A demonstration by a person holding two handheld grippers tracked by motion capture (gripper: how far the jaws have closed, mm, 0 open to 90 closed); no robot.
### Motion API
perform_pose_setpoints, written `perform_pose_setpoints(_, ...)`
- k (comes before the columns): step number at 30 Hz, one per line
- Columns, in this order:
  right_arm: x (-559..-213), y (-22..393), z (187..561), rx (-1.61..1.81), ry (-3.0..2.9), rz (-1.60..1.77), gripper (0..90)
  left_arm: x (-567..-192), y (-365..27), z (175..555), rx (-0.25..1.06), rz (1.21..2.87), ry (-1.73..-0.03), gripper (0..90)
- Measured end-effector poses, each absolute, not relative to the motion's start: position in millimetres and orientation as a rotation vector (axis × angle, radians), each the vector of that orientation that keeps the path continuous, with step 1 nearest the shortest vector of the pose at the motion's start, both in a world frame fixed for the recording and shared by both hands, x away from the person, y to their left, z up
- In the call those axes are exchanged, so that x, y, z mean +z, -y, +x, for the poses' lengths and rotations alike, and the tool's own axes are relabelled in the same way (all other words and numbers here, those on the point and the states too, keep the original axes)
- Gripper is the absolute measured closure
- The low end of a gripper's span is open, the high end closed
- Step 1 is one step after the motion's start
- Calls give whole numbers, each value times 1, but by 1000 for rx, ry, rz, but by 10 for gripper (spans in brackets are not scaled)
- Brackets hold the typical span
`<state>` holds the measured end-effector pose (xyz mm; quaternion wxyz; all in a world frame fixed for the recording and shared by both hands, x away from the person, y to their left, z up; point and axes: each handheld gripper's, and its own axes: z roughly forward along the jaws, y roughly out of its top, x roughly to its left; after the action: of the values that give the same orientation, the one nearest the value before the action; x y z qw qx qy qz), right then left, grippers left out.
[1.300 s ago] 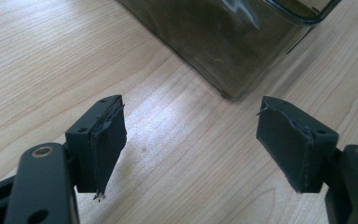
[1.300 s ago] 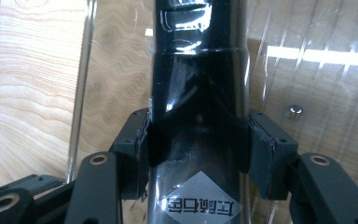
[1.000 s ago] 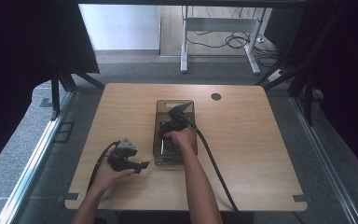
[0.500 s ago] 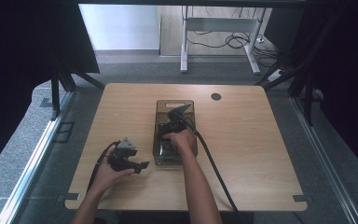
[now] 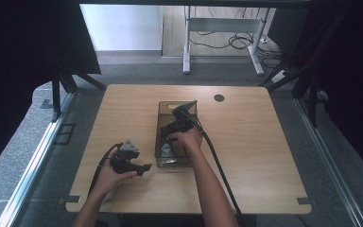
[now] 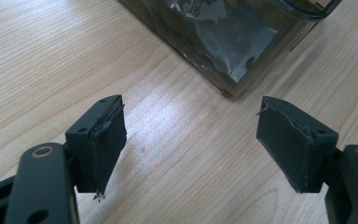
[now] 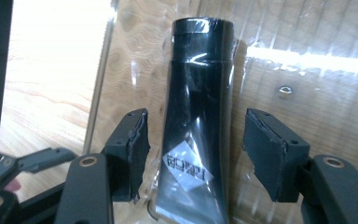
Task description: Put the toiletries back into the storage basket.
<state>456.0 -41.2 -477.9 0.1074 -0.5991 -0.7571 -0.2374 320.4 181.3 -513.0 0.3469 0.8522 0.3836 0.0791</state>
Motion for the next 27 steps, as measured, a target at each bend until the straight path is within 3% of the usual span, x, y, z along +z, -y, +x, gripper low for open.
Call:
perform_pose_setpoints(14, -439, 79, 428, -919, 2432, -1584, 427, -516, -181, 321, 218, 2219, -1018, 244)
perform_pose_setpoints(27, -442, 125, 390, -1070, 2654, -1358, 454, -517, -182, 317, 252, 2230, -1026, 244)
